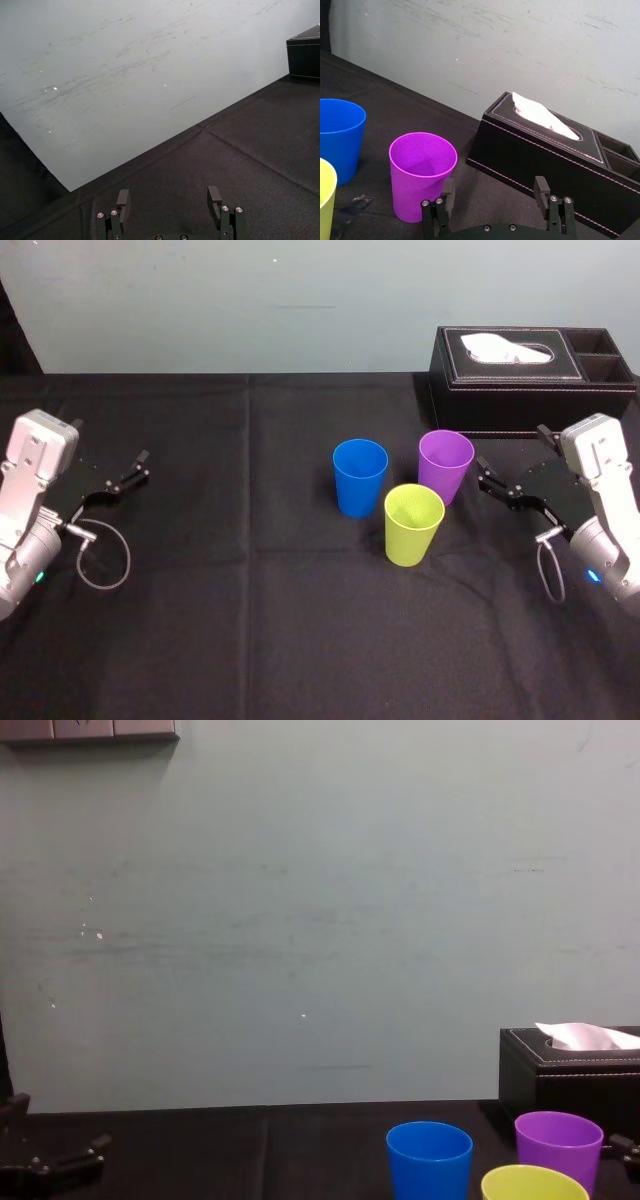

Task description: Stack the three plastic cups sequentially using one hand.

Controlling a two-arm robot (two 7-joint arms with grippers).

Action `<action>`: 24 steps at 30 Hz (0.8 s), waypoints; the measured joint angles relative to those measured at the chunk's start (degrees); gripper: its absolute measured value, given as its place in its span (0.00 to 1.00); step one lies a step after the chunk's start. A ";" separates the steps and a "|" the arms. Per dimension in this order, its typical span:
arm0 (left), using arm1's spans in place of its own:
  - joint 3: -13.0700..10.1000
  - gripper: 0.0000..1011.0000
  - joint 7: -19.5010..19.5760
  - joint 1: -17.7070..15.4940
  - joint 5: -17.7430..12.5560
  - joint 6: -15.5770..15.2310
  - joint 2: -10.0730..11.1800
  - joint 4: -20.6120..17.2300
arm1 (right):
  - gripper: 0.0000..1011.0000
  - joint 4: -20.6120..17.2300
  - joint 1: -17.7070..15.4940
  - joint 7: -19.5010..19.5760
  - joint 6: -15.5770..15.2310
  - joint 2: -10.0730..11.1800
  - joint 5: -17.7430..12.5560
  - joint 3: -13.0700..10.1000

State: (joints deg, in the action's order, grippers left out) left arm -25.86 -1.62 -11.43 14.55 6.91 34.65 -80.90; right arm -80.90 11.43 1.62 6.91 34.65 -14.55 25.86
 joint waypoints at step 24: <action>0.00 1.00 0.00 0.00 0.00 0.00 0.00 0.00 | 0.99 -0.01 0.00 0.00 0.00 0.00 0.00 0.00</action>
State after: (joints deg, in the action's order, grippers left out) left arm -25.86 -1.62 -11.43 14.55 6.91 34.64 -80.90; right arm -80.90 11.43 1.62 6.91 34.65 -14.55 25.86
